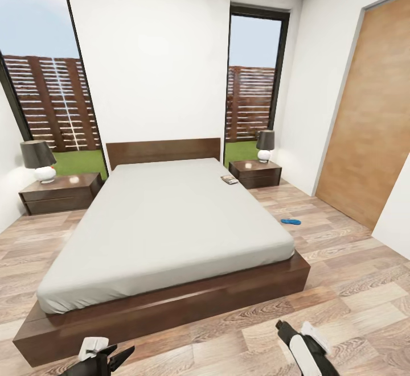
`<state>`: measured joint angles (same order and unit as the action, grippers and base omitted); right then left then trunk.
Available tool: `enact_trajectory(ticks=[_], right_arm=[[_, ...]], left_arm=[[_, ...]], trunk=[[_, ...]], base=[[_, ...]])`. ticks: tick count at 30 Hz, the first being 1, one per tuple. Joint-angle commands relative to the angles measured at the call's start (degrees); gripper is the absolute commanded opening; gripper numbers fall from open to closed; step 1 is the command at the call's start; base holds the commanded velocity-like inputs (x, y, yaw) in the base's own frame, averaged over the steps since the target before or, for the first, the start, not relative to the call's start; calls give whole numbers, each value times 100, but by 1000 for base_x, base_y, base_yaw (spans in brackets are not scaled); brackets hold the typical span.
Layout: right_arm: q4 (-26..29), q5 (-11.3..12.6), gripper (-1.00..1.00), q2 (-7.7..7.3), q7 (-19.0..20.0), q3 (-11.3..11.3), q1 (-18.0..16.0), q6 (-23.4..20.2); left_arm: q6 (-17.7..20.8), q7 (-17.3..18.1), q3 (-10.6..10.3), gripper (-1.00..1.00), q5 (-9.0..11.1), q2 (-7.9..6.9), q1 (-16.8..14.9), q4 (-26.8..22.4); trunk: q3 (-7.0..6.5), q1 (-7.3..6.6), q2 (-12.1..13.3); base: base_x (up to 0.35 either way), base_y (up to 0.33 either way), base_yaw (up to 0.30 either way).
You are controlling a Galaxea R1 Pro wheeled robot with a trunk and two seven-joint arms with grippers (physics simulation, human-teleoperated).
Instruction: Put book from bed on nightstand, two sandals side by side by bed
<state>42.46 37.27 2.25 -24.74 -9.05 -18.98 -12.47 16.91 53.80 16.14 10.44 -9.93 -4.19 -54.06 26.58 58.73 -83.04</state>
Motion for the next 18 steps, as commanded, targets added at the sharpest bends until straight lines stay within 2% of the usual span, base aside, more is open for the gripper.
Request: enact_trajectory(ticks=[1,4,7,8,9,10,11,12,13,14,15,16,18], right_arm=[[8,97,100,61,-79,-10,-8,129],[0,214,100,158,-167,-5,-15,389],[-1,828,100,180,-200,-8,-17,379],[-1,1283,100,185,-205,-10,-17,304],[-1,1555,100,186,-207,-12,-18,250],[-1,2169,100,187,-210,-14,-18,109],[-1,2501,100,187,-211,-15,-18,18],[1,3167,100,181,-213,-16,-18,-179],[2,3484,100,177,-213,-16,-18,-273],[4,4103,100,169,-214,-15,-18,-419],[5,4565,100,163,-212,-13,-18,-512],[4,4861,100,160,-208,-12,-18,-571],[19,5218,100,167,-177,-7,-18,-667]], left_arm=[[58,17,4,100,37,0,-3,0],[58,17,4,100,37,22,-3,0],[58,17,5,100,37,47,-3,0],[58,17,6,100,37,56,-3,0],[58,15,6,100,37,58,-3,0],[58,12,5,100,39,66,-3,0],[58,11,6,100,38,68,-3,0],[58,10,9,100,38,72,-3,0],[58,10,8,100,38,74,-3,0],[58,9,8,100,38,75,-3,0],[58,9,9,100,39,77,-3,0],[58,8,10,100,39,77,-3,0],[58,8,12,100,39,78,-3,0]], trunk=[[6,0,-4],[6,0,-4],[6,0,-4],[6,0,-4],[6,0,-4],[6,0,-4],[6,0,-4],[6,0,-4],[6,0,-4],[6,0,-4],[6,0,-4],[6,0,-4],[6,0,-4]], base=[[0,0,0],[0,0,0],[0,0,0],[0,0,0],[0,0,0],[0,0,0],[0,0,0],[0,0,0],[0,0,0],[0,0,0],[0,0,0],[0,0,0],[0,0,0]])
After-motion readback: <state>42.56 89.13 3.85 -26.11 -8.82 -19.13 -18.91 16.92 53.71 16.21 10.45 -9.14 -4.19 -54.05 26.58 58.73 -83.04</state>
